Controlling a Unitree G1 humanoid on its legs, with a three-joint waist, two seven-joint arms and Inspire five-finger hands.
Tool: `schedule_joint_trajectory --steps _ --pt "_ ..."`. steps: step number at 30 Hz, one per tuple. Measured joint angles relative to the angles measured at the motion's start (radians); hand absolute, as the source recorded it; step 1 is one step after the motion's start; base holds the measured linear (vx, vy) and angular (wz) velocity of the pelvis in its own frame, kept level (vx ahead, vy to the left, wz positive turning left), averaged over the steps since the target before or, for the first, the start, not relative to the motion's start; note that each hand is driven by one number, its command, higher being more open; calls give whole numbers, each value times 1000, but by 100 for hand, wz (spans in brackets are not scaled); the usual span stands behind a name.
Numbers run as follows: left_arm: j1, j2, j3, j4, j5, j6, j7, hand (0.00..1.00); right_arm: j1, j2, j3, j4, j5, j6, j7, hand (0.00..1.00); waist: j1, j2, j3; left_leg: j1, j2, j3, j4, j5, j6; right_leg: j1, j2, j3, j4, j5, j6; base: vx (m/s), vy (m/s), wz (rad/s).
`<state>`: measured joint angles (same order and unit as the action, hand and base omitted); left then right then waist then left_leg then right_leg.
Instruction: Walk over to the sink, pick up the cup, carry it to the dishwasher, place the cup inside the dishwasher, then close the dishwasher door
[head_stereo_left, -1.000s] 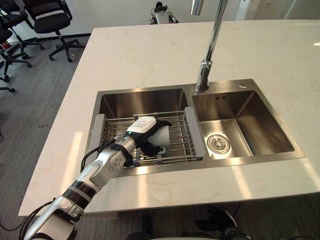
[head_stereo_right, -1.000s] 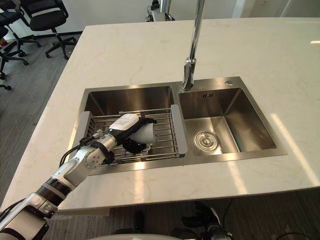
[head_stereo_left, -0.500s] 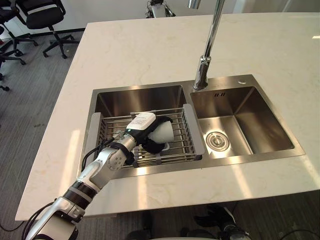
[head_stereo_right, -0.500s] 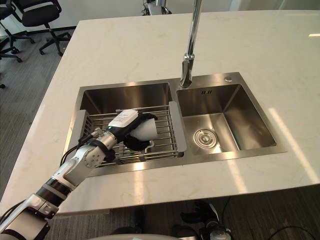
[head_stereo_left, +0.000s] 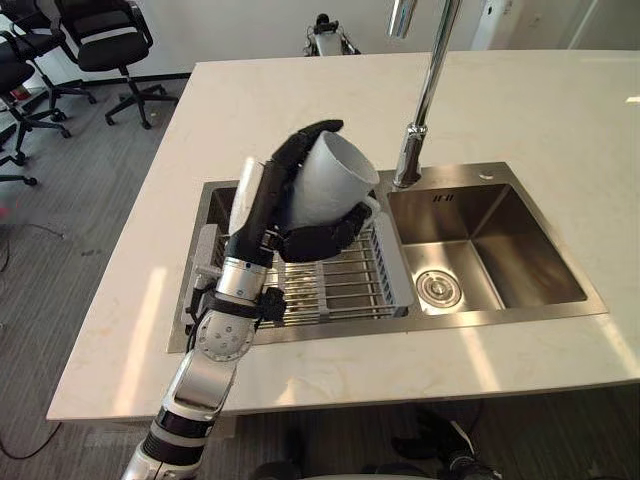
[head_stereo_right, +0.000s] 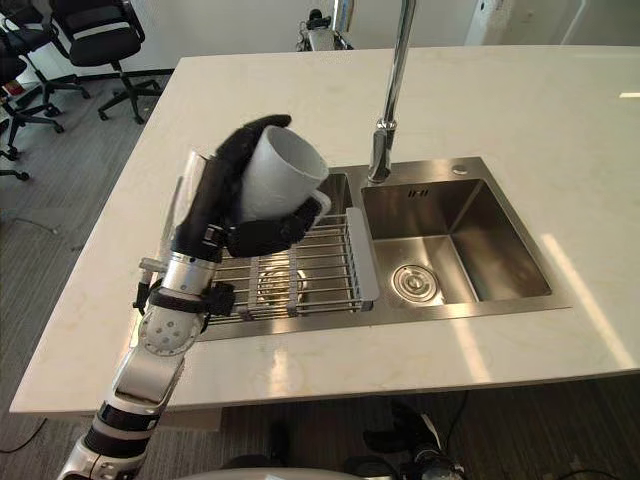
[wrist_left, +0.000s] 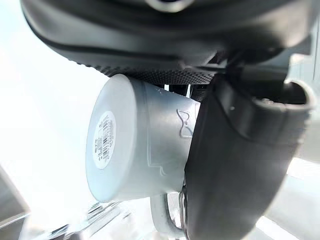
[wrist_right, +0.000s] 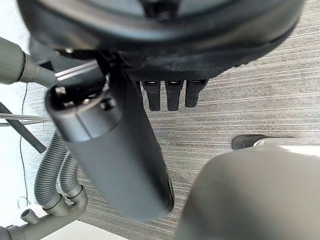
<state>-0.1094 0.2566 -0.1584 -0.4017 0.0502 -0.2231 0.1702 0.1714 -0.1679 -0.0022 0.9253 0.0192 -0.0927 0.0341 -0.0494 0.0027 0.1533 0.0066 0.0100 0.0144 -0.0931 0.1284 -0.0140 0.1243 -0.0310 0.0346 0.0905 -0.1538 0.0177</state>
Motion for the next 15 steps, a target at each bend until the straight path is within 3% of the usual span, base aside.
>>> schedule_joint_trajectory --steps 8,15 --pt "173 -71 57 -73 -237 -16 -4 30 20 26 -14 0 0 0 -10 90 12 -34 -21 4 2 27 5 0 2 -4 -1 27 -7 12 7 -17 -12 -9" --pt "245 -118 -6 -132 -306 -17 -6 30 31 33 -19 -12 18 1 -42 90 38 -42 -24 -57 7 66 22 -6 14 -69 -1 68 -4 40 25 -12 2 -17"
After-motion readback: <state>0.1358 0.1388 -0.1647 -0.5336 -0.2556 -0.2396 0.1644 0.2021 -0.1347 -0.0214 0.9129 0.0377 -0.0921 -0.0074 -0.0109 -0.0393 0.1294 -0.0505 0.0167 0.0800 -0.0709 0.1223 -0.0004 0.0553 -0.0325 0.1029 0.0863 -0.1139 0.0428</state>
